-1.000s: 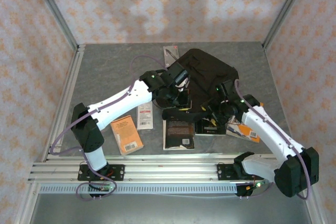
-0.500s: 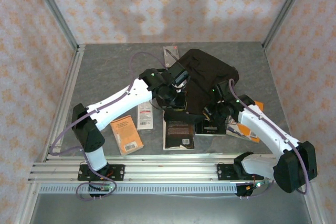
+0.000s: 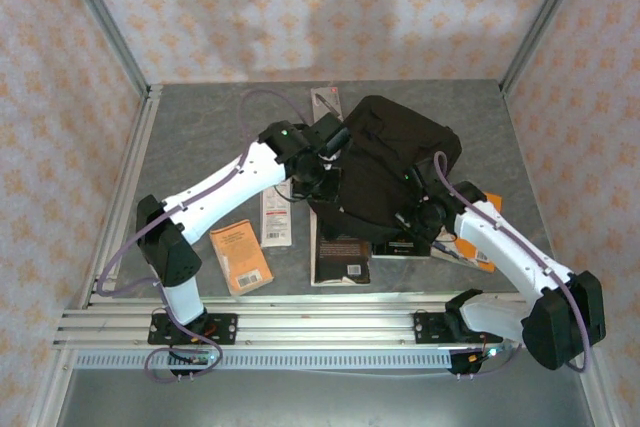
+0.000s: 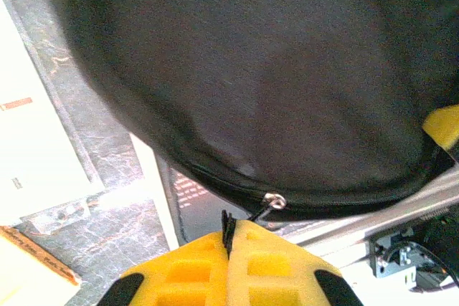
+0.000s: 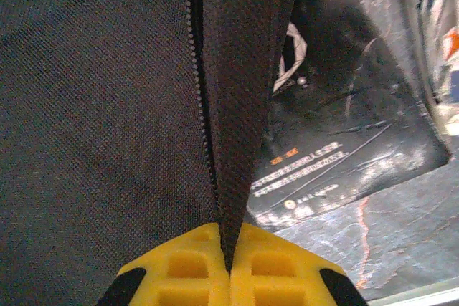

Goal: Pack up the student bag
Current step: Unzip the student bag at the top-right of the table.

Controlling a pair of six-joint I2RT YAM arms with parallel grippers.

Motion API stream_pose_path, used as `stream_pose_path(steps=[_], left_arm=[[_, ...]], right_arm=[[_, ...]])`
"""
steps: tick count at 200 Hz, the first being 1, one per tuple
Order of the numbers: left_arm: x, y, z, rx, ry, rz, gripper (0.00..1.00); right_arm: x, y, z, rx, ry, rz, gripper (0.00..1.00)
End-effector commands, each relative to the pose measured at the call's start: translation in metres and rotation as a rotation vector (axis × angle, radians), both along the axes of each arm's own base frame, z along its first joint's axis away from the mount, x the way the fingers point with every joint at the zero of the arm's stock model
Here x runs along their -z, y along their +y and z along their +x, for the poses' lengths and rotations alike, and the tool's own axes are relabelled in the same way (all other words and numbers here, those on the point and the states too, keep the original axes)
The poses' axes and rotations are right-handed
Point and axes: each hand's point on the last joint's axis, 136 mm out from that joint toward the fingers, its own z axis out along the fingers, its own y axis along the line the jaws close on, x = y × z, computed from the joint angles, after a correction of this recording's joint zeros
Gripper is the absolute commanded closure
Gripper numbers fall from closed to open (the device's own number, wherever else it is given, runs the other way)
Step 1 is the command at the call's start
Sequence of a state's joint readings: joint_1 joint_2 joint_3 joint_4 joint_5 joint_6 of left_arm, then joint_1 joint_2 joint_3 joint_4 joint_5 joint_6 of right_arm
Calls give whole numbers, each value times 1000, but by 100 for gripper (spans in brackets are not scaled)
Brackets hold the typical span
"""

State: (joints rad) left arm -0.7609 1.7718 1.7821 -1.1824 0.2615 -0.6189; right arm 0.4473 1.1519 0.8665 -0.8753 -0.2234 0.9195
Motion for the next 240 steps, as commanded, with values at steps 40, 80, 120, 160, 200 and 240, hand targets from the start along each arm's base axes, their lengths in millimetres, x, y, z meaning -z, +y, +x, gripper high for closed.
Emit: stream_pose_path(steps=[40,80,120,160,200,240], left_arm=[[-10,17,10,-6,-33,11,100],[-8,-29,0,46,-2,-110,100],[-14,-89,-10,98,40,-245,100],[-28,-122,-8,109,53,-341,100],[-37,-140,-11,129,66,-385,100],[-44,-154,-15,146,80,-428,100]], right_arm=[[-18,-54,-2,-80,24,-323,100],[-31,-72,13,-67,4,-391,97],[-57,-80,16,-1,-12,-385,41],[-101,-74,-11,224,-103,-182,39],[-91,-50,-38,399,0,56,39],[-74,-39,-49,509,55,174,35]])
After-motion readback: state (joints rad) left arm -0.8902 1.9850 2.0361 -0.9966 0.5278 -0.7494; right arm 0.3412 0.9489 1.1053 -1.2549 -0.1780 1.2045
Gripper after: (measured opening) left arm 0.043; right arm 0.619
